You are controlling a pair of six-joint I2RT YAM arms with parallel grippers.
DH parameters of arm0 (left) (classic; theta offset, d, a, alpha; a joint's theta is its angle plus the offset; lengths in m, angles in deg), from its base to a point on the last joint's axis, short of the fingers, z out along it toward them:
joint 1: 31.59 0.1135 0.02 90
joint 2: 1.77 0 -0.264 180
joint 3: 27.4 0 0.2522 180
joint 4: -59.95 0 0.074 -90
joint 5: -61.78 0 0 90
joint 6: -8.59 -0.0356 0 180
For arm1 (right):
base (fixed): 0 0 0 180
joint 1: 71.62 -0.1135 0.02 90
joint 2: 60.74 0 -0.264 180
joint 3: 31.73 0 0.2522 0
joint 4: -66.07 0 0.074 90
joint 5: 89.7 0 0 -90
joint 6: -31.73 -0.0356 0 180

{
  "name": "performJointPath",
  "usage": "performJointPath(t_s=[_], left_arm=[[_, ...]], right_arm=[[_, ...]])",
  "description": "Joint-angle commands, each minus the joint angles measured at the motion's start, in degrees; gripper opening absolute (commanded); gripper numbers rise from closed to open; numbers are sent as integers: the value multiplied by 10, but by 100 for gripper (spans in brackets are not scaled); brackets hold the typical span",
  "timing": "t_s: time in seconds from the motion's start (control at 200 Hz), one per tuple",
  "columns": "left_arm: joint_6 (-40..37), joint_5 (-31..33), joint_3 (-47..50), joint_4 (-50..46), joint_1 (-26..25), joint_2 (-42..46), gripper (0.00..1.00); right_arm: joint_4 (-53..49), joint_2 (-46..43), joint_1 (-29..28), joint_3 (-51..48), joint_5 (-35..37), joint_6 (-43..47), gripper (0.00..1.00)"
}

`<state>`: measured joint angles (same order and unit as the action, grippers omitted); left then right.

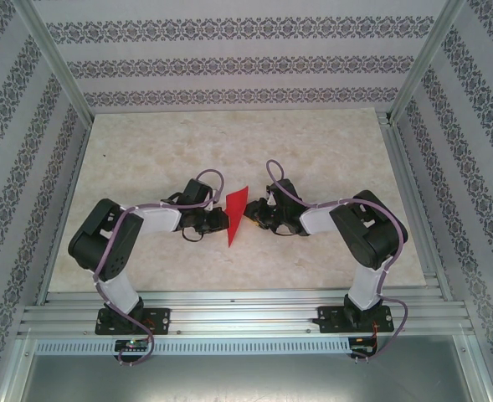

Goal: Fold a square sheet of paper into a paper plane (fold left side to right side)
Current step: Fold the wing for the fifth time at the center of the table.

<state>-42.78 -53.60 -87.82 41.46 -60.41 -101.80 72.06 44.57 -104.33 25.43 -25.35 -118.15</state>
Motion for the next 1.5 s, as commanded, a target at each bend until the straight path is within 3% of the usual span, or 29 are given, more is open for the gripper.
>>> performJointPath(t_s=[0.0,0.235,0.884,0.999,1.494], left_arm=[[-12,-16,-9,15,8,-32,15],[-15,-20,-14,18,8,-43,14],[-27,-3,-47,-13,-5,-82,17],[-28,-2,-51,-16,-7,-89,19],[-29,12,-64,-34,-12,-102,24]], right_arm=[[26,-17,-12,-9,-6,12,28],[14,-46,-25,-3,-15,11,27],[14,1,-42,35,-7,7,31],[1,-9,-40,29,3,17,36],[-10,-67,-21,-11,2,33,37]])
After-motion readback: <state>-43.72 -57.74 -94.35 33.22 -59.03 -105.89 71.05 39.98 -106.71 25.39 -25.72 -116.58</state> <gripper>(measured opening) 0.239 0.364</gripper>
